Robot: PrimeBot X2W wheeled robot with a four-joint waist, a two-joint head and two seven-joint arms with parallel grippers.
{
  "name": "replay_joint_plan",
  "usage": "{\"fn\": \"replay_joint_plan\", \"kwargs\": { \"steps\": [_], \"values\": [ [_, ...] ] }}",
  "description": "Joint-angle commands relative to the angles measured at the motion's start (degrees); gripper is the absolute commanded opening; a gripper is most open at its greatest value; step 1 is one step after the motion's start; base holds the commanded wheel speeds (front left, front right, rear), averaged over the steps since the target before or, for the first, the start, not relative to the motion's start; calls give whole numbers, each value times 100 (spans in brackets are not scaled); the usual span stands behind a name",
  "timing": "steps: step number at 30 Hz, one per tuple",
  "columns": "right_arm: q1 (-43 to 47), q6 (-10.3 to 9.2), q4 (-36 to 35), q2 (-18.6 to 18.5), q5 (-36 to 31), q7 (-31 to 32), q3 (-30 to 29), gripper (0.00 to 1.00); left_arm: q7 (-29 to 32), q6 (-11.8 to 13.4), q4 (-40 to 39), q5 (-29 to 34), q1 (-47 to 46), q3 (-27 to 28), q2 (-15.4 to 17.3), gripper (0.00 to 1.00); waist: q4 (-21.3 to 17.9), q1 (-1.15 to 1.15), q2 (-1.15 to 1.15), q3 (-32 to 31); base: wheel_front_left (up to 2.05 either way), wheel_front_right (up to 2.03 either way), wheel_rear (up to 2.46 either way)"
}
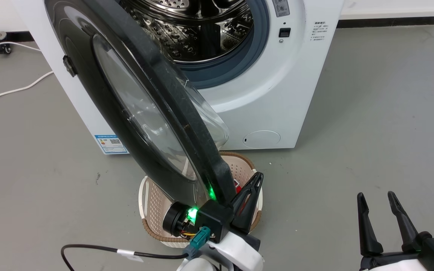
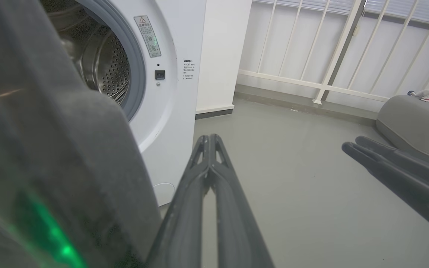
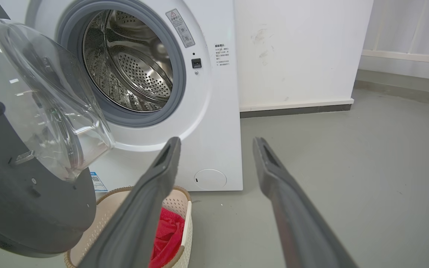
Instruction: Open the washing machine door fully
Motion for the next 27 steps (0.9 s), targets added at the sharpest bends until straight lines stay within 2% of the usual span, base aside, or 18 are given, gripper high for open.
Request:
{"fn": "replay_joint_plan", "kwargs": {
  "steps": [1,12,27],
  "values": [
    [-57,-2,12,14,32,-10,13,100,-14,76,68,-36,45,79,79,0,10,0,0,-4,0,0,0],
    [-10,-2,8,14,-5,-10,2,100,-30,408,-377,-47,479,328,500,0,159,0,0,8,0,0,0],
    [-8,-2,19,14,-60,33,-20,100,183,942,-1590,12,1256,487,916,0,789,0,0,36,0,0,0]
  ]
}}
